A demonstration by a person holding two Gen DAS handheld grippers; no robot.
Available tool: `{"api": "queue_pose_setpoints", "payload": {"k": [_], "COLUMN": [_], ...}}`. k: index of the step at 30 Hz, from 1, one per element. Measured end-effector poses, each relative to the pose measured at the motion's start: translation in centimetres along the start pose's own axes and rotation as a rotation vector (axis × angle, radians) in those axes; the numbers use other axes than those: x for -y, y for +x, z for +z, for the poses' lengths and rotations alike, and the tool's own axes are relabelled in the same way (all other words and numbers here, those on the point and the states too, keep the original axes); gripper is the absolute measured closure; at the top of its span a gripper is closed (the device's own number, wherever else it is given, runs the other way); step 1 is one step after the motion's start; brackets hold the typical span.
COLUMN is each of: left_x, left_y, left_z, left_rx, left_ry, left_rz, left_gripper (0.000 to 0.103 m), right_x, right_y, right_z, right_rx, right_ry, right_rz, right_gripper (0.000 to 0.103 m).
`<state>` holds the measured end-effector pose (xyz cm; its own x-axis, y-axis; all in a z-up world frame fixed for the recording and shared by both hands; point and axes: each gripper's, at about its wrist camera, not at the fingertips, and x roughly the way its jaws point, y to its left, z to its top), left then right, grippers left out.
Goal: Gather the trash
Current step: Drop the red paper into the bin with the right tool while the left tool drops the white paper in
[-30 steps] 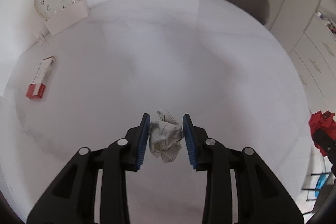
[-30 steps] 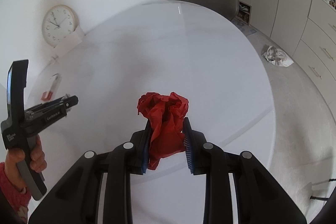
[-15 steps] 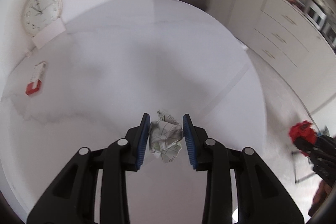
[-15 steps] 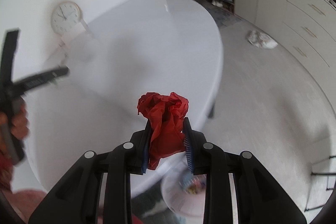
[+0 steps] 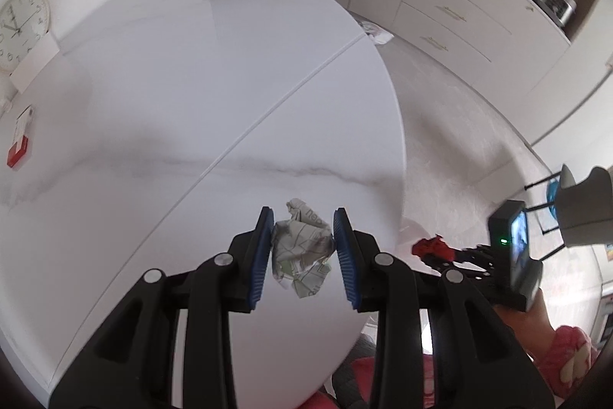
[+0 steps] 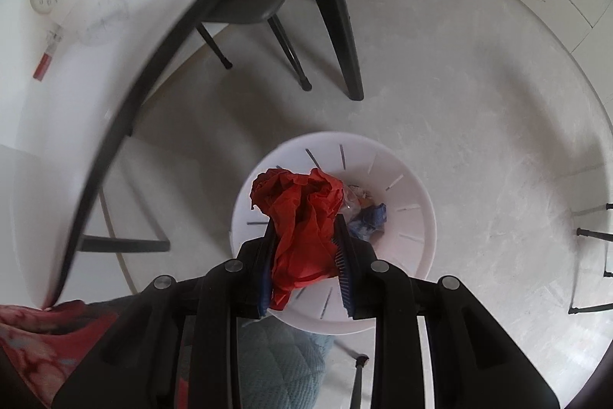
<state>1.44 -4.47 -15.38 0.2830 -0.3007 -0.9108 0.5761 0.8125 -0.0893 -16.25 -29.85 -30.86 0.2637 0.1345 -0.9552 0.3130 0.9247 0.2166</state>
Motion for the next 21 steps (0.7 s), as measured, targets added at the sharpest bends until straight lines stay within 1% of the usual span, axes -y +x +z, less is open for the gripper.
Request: {"api": "queue_pose_setpoints", "payload": {"k": [3, 4, 5, 8, 9, 11, 13, 16, 19, 21], "left_x": [1.6, 2.2, 2.8, 4.6, 5.4, 6.9, 8.7, 12.0, 15.0, 17.4], "left_y": [0.4, 0.5, 0.7, 1.4, 1.6, 2.2, 2.8, 4.4, 6.1, 8.3], "left_z": [-0.5, -0.6, -0.6, -0.6, -0.8, -0.9, -1.3, -1.8, -2.7, -3.7], "left_rx": [-0.015, -0.019, -0.025, -0.045, -0.052, -0.068, -0.087, -0.127, -0.16, -0.21], "left_ry": [0.041, 0.056, 0.078, 0.136, 0.155, 0.199, 0.243, 0.329, 0.408, 0.467], "left_rz": [-0.004, -0.005, -0.008, -0.02, -0.026, -0.044, -0.063, -0.104, -0.127, -0.148], "left_gripper": [0.071, 0.071, 0.071, 0.071, 0.071, 0.071, 0.071, 0.071, 0.071, 0.071], "right_x": [0.4, 0.5, 1.0, 1.3, 1.6, 2.2, 3.1, 4.7, 6.7, 8.2], "right_y": [1.5, 2.2, 2.7, 3.8, 3.8, 2.9, 1.4, -0.5, -2.4, -3.3], "right_z": [-0.4, -0.5, -0.8, -1.5, -1.7, -2.3, -2.8, -4.0, -5.3, -6.3], "right_rx": [-0.018, -0.036, -0.046, -0.074, -0.076, -0.059, -0.027, 0.008, 0.042, 0.058], "right_ry": [0.006, 0.008, 0.009, 0.012, 0.022, 0.054, 0.096, 0.141, 0.186, 0.217], "right_rz": [-0.004, 0.005, 0.01, -0.008, -0.018, -0.029, -0.053, -0.101, -0.155, -0.177], "right_gripper": [0.07, 0.061, 0.045, 0.028, 0.025, 0.013, 0.007, 0.006, 0.005, 0.004]}}
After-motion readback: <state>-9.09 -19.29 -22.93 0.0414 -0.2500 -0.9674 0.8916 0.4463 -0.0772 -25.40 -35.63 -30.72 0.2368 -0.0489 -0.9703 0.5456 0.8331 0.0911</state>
